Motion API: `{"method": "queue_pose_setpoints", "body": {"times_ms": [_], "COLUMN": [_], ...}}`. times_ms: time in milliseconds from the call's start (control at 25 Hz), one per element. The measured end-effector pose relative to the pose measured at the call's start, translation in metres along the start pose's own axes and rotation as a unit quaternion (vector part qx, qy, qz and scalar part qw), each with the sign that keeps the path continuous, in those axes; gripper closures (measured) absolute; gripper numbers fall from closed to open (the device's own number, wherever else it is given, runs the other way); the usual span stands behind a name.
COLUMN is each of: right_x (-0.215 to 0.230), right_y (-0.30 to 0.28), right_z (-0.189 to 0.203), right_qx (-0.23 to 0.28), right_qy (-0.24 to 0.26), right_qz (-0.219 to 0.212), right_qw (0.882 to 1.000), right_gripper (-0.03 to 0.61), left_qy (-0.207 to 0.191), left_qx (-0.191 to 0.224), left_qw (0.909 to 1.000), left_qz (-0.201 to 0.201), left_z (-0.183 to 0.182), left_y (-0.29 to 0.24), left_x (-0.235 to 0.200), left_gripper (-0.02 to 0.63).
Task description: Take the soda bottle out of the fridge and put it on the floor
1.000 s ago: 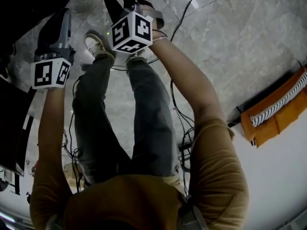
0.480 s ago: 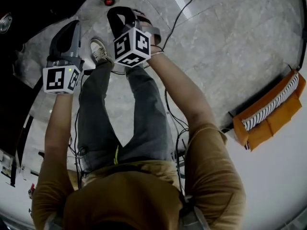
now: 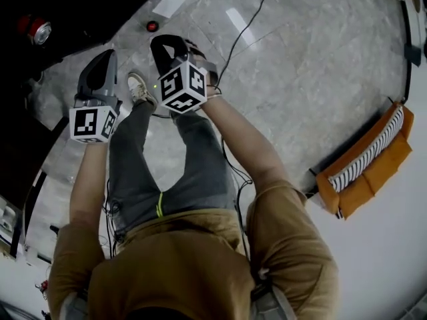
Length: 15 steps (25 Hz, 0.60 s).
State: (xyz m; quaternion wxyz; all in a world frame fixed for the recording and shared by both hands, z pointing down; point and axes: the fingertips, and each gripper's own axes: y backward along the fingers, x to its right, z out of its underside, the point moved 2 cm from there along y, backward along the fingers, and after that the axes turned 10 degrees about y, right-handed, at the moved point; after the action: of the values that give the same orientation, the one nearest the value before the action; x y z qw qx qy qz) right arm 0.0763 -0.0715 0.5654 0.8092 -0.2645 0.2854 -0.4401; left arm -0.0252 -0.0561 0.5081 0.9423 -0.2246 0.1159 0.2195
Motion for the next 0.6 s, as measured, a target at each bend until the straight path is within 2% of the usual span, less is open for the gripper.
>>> {"method": "queue_pose_setpoints", "body": {"times_ms": [160, 440, 600], "right_x": [0.004, -0.015, -0.010], "right_y": [0.027, 0.070, 0.115], "right_z": [-0.030, -0.073, -0.114], "right_qx": [0.014, 0.023, 0.037], "right_qy": [-0.027, -0.034, -0.039], "right_qz": [0.001, -0.010, -0.006], "right_qw": [1.000, 0.999, 0.999], "right_gripper": [0.577, 0.577, 0.577], "left_qy": [0.015, 0.034, 0.042], "left_qx": [0.020, 0.055, 0.061], "left_qw": [0.9997, 0.9979, 0.9972], "left_qz": [-0.006, -0.004, -0.013], "left_z": [-0.030, -0.068, -0.111], "left_y": [0.019, 0.065, 0.097], "left_x": [0.013, 0.035, 0.060], "left_gripper": [0.612, 0.612, 0.612]}}
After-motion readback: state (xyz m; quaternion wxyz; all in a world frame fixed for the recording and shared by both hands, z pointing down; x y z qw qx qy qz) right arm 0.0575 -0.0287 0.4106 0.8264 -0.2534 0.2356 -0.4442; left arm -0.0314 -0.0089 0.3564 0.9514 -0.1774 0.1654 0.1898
